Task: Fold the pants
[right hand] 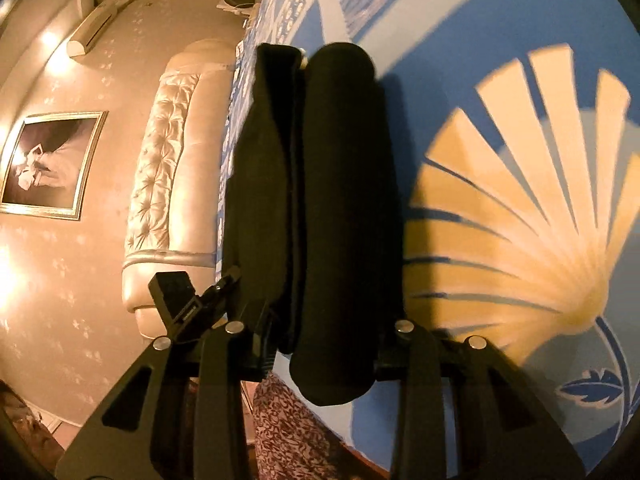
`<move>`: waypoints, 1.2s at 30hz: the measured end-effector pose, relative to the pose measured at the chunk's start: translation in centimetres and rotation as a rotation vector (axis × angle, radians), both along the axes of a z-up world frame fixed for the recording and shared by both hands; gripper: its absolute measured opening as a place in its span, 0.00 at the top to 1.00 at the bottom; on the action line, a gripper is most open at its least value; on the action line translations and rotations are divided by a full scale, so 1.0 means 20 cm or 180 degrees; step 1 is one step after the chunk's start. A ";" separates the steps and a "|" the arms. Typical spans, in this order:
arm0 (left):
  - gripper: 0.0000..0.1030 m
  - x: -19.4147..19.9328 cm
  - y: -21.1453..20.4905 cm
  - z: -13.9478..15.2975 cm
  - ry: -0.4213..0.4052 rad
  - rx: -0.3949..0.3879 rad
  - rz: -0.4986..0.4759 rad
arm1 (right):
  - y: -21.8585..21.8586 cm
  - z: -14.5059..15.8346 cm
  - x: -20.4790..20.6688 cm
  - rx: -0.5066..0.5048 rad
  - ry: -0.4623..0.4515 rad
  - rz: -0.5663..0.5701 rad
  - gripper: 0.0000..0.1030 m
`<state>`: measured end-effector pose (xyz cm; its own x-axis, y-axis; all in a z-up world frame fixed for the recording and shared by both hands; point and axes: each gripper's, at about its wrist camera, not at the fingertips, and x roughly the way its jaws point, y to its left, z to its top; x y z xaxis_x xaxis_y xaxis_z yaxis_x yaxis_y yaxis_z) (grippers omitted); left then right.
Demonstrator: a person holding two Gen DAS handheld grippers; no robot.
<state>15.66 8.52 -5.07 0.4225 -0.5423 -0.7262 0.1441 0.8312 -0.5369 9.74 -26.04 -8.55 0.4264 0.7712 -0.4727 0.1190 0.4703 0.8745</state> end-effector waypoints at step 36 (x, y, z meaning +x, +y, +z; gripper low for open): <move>0.21 0.15 0.08 -0.07 -0.0176 -0.0064 0.0072 | -0.07 0.11 0.24 -0.0419 -0.0203 -0.0084 0.29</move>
